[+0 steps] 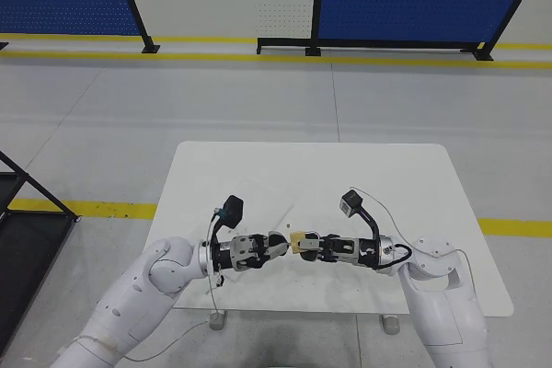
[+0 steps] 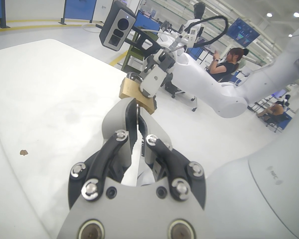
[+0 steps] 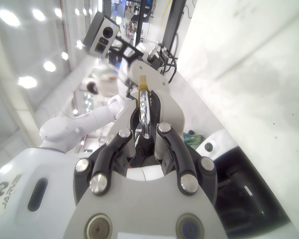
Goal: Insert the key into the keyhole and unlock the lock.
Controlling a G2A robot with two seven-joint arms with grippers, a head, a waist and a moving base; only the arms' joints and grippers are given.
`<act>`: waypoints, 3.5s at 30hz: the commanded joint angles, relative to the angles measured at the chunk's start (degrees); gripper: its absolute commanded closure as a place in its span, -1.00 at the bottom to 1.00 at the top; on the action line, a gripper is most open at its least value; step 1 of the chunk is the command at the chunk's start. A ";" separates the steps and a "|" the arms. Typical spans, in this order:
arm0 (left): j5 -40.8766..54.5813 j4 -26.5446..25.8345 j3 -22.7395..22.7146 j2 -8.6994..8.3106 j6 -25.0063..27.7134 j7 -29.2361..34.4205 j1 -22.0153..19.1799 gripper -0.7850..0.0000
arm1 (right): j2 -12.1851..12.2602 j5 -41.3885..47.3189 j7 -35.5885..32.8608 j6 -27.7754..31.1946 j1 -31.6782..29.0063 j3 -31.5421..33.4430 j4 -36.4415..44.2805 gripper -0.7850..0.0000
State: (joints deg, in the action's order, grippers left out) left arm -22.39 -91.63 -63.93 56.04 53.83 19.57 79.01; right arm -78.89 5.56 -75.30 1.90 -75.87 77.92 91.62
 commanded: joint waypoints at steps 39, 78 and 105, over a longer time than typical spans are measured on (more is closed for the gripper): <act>-27.95 -4.81 -3.26 1.26 -2.84 -20.23 4.92 1.00 | 0.00 0.00 0.00 0.00 0.00 0.00 0.00 1.00; -50.93 -7.92 -3.31 1.80 -9.93 -35.15 7.91 1.00 | 0.00 0.00 0.00 0.00 0.00 0.00 0.00 1.00; -52.08 -10.02 -9.87 0.81 -12.28 -39.68 13.23 -1.00 | 0.00 0.00 0.00 0.00 0.00 0.00 0.00 1.00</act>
State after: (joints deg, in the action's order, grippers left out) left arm -74.67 -101.61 -72.98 56.96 41.48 -19.79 91.73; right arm -78.89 5.56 -75.30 1.90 -75.87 77.92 91.62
